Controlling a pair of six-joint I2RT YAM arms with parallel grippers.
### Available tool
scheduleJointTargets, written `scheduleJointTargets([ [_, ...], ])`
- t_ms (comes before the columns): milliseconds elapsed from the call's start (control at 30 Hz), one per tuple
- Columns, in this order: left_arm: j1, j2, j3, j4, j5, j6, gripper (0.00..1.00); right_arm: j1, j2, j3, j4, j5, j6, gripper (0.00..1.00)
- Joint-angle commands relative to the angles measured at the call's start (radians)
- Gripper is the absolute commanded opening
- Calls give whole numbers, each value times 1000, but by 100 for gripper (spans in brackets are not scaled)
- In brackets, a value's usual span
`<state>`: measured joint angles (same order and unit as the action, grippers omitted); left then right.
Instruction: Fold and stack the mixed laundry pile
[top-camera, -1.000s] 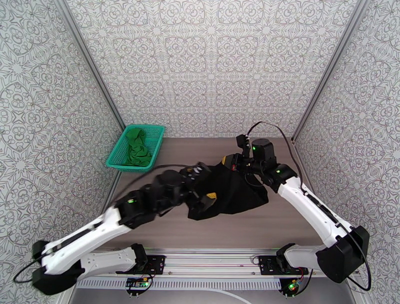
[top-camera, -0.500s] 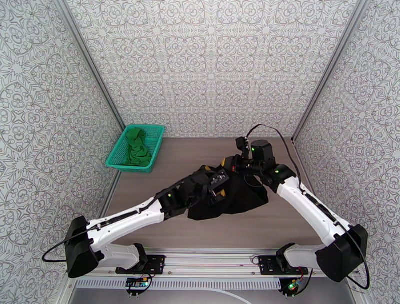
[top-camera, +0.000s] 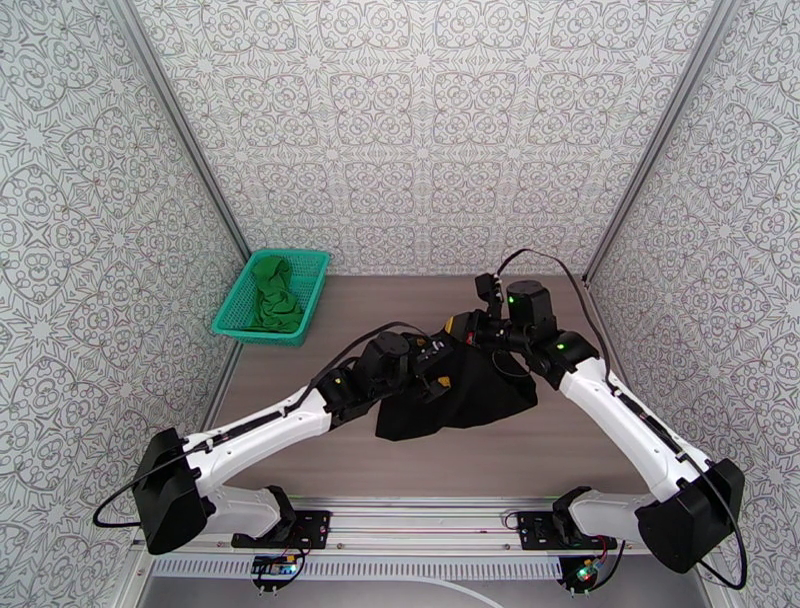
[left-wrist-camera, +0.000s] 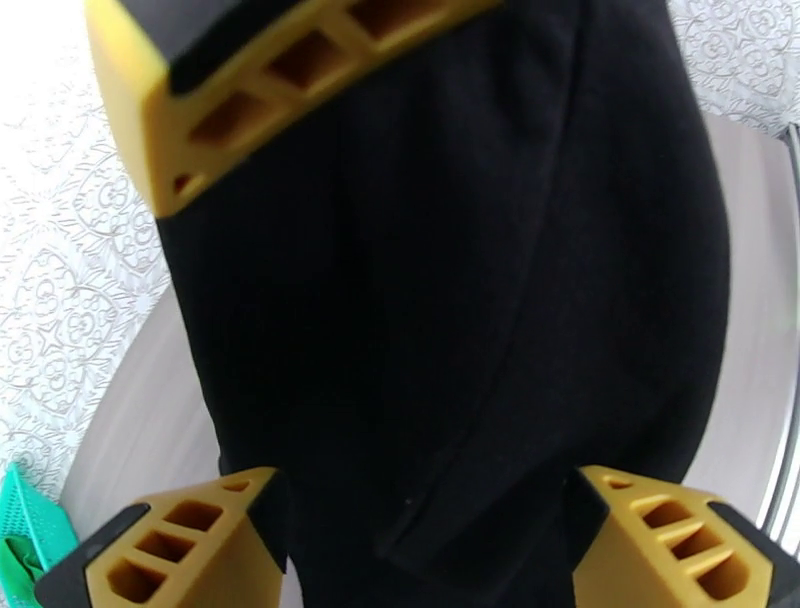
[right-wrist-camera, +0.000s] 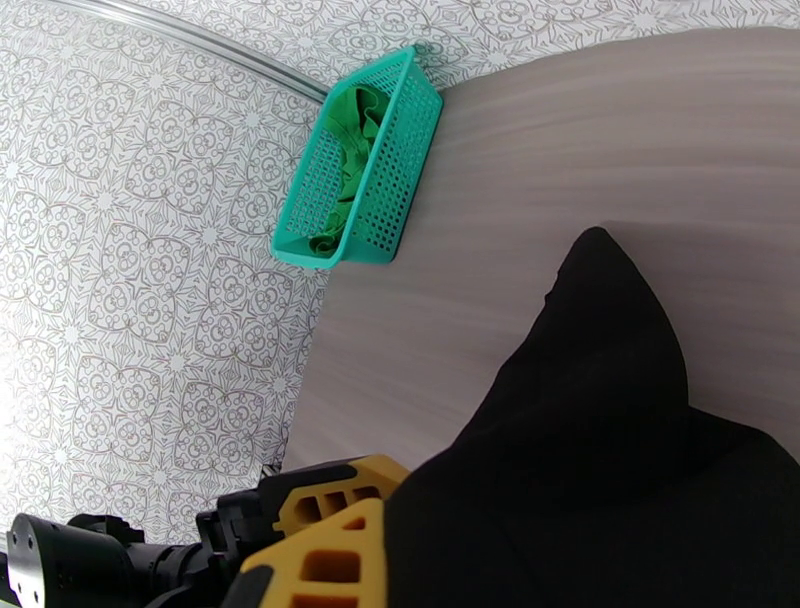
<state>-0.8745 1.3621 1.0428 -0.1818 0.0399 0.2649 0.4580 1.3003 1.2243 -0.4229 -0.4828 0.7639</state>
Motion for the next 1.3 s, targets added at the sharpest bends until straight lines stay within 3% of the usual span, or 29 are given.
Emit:
scheduleJointTargets([
  [0,20,21,-8,12,42,-25,75,-7,-18,17,-4,5,14,0],
  [400,33,98,38,16,89,-56,47,-7,-19,23,-12,10,18,0],
  [433,34,100,40,16,90,-56,40,-6,-19,23,-12,10,18,0],
  [467,33,98,42,18,86,-59,17,-7,-19,20,-14,11,18,0],
  [500,33,97,41,25,75,-64,4,-7,-20,17,-14,13,18,0],
  [533,34,92,41,32,67,-68,0,-7,-22,14,-13,15,18,0],
  [800,61,-9,83,-47,8,-81,0,-17,-38,3,-85,64,-46,2],
  [1100,143,-113,172,-277,84,-78,0,-88,-70,59,-244,3,-347,66],
  [1167,146,-110,186,-307,84,-71,0,-89,-80,84,-275,-19,-421,75],
  [1233,147,-98,202,-336,86,-68,0,-88,-94,110,-313,-31,-508,93],
  [1267,147,-94,209,-346,86,-69,0,-88,-106,117,-327,-31,-552,95],
])
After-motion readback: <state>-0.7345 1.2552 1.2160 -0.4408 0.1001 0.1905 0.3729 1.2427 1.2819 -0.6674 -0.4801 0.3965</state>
